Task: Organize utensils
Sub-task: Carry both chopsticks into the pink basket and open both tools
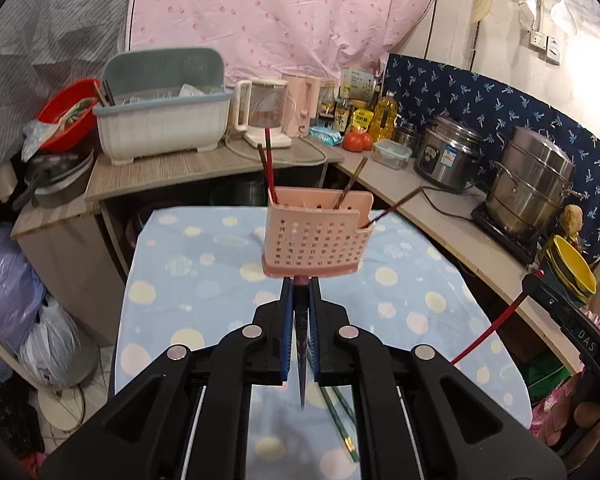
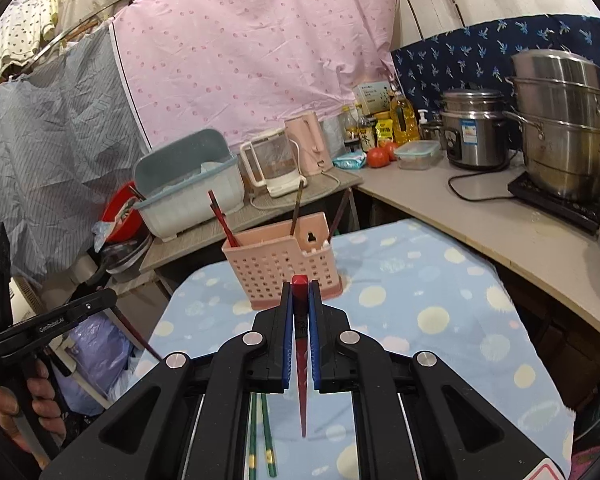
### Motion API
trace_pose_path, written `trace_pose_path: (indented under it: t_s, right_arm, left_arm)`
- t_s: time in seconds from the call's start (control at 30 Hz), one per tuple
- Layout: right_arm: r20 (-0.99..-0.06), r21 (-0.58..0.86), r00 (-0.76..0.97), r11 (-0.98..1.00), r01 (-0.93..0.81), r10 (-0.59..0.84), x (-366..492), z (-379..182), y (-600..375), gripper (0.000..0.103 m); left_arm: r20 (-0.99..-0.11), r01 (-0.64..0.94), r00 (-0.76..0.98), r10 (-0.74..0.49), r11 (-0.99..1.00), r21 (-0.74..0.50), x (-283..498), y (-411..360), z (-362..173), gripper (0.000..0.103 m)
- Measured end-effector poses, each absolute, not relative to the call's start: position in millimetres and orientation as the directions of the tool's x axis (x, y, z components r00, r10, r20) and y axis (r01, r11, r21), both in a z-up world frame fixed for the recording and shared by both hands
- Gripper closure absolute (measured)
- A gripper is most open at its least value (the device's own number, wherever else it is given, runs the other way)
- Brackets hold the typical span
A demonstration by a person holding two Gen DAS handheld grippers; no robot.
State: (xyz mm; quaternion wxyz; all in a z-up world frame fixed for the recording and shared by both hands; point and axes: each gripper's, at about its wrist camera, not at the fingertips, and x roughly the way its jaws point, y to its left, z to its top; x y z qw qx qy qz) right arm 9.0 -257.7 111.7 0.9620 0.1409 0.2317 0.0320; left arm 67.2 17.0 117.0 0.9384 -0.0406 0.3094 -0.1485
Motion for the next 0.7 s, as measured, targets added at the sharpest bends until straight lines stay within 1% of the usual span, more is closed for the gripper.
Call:
trace_pose_path:
  t_s: [0.2,0.33,0.5,0.6,0.7]
  right_arm:
    - [-0.381,0.292,0.915,0.956,-0.017,0.133,49,141,-260,0.096]
    - [-0.324,0.294,0.938,0.955,-0.023,0.122,81,167,-263,0.096]
    - [-0.262,0.33,0.958,0.944,-0.023,0.115,133,196,-269,0.096]
    - [-0.241,0.348,0.965,0.937,-0.017,0.107,164,206,-271,0.096]
    - [-0.229,0.369,0.968,0.93,-0.013,0.105,191,206,-271,0.096]
  left_arm:
    - [-0.505,0.264,0.808,-0.304,0.953,-0.151,103,8,155,0.096]
    - [-0.447,0.264,0.843,-0.3,0.954,-0.142,131,6,185,0.096]
    - [-0.342,0.259,0.891,-0.298,0.953,-0.156,167,5,224,0.096]
    - [-0.289,0.258,0.91,-0.298,0.951,-0.17,189,3,237,0.096]
    - [-0.274,0.251,0.917,-0.291,0.953,-0.172,212,-3,239,0.096]
